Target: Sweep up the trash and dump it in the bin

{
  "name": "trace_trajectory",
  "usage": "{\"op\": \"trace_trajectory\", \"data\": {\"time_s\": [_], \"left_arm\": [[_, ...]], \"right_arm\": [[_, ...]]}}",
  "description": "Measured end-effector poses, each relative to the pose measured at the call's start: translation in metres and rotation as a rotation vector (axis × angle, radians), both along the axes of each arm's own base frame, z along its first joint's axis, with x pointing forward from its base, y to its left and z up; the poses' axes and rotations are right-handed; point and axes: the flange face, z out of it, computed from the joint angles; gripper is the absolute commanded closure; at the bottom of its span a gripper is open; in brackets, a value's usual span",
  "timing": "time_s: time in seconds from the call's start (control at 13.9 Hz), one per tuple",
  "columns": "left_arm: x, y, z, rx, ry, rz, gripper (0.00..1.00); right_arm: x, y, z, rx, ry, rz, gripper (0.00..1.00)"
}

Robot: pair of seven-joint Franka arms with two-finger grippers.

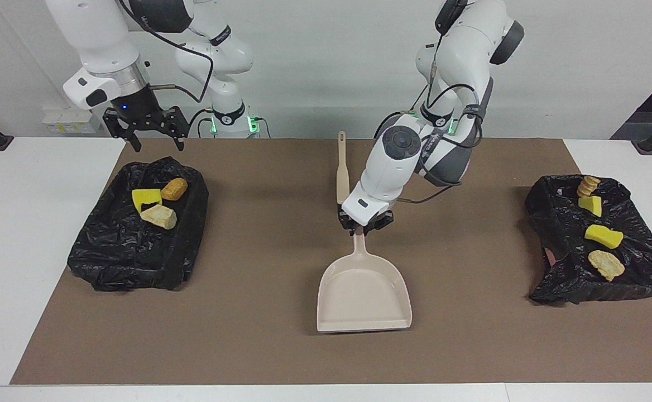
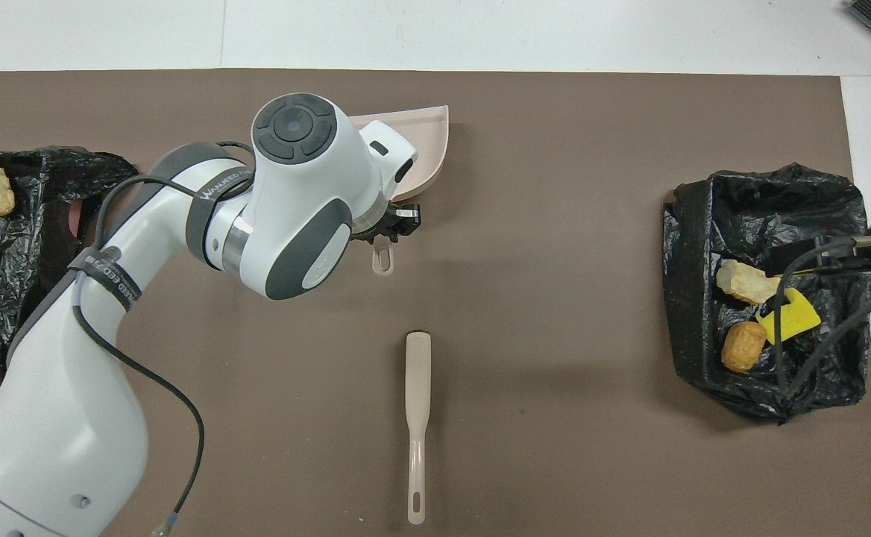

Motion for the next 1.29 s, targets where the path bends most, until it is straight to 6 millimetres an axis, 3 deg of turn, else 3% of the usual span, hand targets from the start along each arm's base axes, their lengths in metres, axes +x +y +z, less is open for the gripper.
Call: {"op": "trace_trajectory", "data": {"time_s": [0.07, 0.14, 0.29, 0.43, 0.5, 0.65, 0.79, 0.93, 1.08, 1.29], "left_arm": [[-0.003, -0.006, -0.005, -0.001, 0.005, -0.009, 0.93], [-0.005, -0.01, -0.008, 0.001, 0.006, -0.018, 0.67], [-0.011, -0.018, -0.009, 0.004, 0.006, -0.033, 0.43], [-0.011, -0.019, -0.009, 0.008, 0.003, -0.036, 0.24], [-0.01, -0.018, -0.009, 0.01, 0.003, -0.035, 0.2], [-0.008, -0.013, -0.008, 0.022, 0.001, -0.031, 0.0], [-0.003, -0.002, -0.002, 0.049, -0.004, -0.021, 0.0], [0.004, 0.02, 0.019, 0.085, -0.036, -0.029, 0.0], [0.007, 0.053, 0.042, 0.13, -0.071, -0.062, 0.0], [0.001, 0.119, 0.086, 0.203, -0.119, -0.035, 0.0]], "right_arm": [[0.0, 0.0, 0.0, 0.0, 0.0, 0.0, 0.0], [0.0, 0.0, 0.0, 0.0, 0.0, 0.0, 0.0], [0.0, 0.0, 0.0, 0.0, 0.0, 0.0, 0.0], [0.0, 0.0, 0.0, 0.0, 0.0, 0.0, 0.0], [0.0, 0.0, 0.0, 0.0, 0.0, 0.0, 0.0], [0.0, 0.0, 0.0, 0.0, 0.001, 0.0, 0.0], [0.0, 0.0, 0.0, 0.0, 0.001, 0.0, 0.0], [0.0, -0.002, 0.0, 0.0, 0.001, -0.004, 0.0], [0.0, -0.003, 0.0, 0.001, 0.001, -0.006, 0.0], [0.0, -0.003, 0.0, 0.001, 0.001, -0.006, 0.0]]}}
